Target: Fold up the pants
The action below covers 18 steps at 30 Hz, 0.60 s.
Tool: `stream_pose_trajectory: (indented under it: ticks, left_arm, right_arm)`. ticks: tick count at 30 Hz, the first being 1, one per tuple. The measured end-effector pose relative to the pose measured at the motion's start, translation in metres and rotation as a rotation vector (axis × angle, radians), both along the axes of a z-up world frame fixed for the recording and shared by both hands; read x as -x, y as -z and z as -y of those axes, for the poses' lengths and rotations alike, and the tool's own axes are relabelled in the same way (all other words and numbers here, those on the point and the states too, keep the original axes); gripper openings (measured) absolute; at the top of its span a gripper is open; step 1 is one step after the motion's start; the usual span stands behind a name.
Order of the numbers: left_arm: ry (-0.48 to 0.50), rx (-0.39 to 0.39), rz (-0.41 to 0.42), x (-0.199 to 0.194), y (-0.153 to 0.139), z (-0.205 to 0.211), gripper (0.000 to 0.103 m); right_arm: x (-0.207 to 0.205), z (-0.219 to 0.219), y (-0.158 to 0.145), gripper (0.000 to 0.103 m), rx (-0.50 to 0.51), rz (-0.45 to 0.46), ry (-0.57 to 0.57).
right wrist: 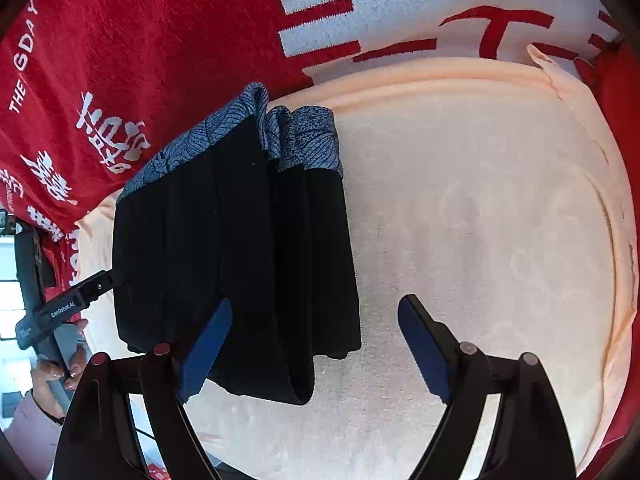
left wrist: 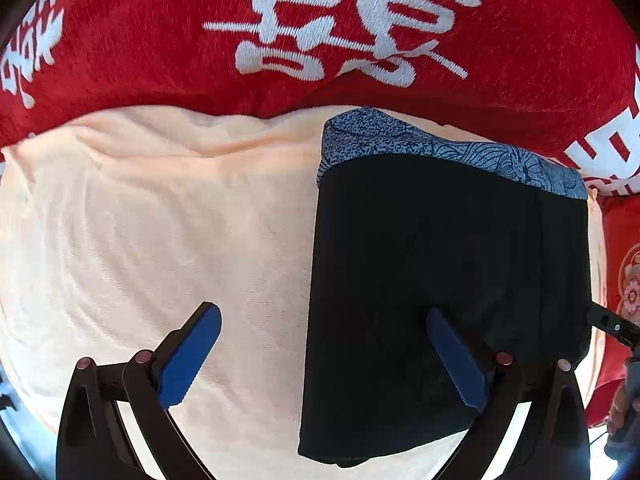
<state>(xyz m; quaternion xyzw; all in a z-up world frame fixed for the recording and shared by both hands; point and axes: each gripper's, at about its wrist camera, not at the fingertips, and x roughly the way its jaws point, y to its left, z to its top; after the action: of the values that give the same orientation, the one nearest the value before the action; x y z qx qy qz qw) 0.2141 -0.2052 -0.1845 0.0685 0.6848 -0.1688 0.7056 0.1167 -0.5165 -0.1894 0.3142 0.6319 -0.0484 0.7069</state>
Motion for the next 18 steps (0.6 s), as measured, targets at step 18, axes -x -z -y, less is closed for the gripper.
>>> stream_pose_trajectory:
  ticks: [18]
  left_arm:
    - [0.066, 0.233, -0.100, -0.050, 0.048, -0.001, 0.103]
  right_arm:
    - [-0.026, 0.021, 0.049, 0.093, -0.302, 0.083, 0.003]
